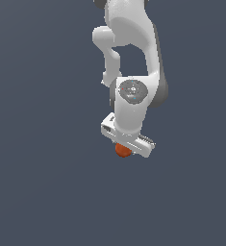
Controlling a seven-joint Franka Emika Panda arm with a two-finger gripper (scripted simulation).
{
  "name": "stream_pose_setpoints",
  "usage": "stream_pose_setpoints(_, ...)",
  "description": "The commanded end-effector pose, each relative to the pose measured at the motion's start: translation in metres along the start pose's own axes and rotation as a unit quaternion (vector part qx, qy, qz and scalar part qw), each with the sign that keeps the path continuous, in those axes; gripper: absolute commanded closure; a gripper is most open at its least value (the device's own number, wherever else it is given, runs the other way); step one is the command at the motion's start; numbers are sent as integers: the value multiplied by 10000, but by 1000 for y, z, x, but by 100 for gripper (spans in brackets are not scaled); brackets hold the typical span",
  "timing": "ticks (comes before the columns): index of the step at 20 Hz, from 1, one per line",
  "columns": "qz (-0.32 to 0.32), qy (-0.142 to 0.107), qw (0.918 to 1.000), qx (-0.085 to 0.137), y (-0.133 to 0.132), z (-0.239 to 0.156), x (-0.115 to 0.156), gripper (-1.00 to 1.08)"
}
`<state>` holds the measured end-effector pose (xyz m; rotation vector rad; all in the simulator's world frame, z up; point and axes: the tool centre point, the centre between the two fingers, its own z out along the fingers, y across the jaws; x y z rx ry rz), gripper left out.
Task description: Pick up the object and move it to a goal position.
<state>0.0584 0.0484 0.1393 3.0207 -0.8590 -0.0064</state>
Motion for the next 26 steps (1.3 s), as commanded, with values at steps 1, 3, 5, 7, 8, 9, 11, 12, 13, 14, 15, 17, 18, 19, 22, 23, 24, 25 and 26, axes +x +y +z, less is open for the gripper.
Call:
stream_pose_setpoints(1, 1, 15, 10000, 11, -3, -30, -5, 108)
stream_pose_setpoints(3, 1, 15, 10000, 11, -5, -54, -9, 108)
stream_pose_setpoints(5, 2, 16, 10000, 9, -7, -77, -13, 108)
stream_pose_setpoints(7, 2, 16, 10000, 9, -9, -100, -17, 108)
stream_pose_setpoints(8, 2, 16, 10000, 9, -10, -111, -19, 108)
stream_pose_setpoints(9, 3, 18, 10000, 8, -11, -122, -21, 108)
stream_pose_setpoints(11, 3, 18, 10000, 8, -13, -141, -24, 108)
stream_pose_setpoints(12, 3, 18, 10000, 8, -14, -150, -25, 108)
stream_pose_setpoints(13, 3, 18, 10000, 8, -15, -158, -27, 108)
stream_pose_setpoints(14, 3, 18, 10000, 8, -15, -166, -28, 108)
stream_pose_setpoints(15, 3, 18, 10000, 8, -16, -172, -29, 108)
stream_pose_setpoints(17, 3, 18, 10000, 8, -18, -184, -30, 108)
stream_pose_setpoints(18, 1, 20, 10000, 9, -18, -189, -31, 108)
stream_pose_setpoints(19, 1, 20, 10000, 9, -19, -193, -32, 108)
stream_pose_setpoints(22, 1, 20, 10000, 9, -20, -202, -32, 108)
stream_pose_setpoints(23, 1, 20, 10000, 9, -21, -204, -33, 108)
stream_pose_setpoints(24, 1, 20, 10000, 9, -21, -205, -33, 108)
stream_pose_setpoints(25, -1, 19, 10000, 10, -21, -206, -33, 108)
stream_pose_setpoints(26, -1, 19, 10000, 10, -21, -206, -33, 108)
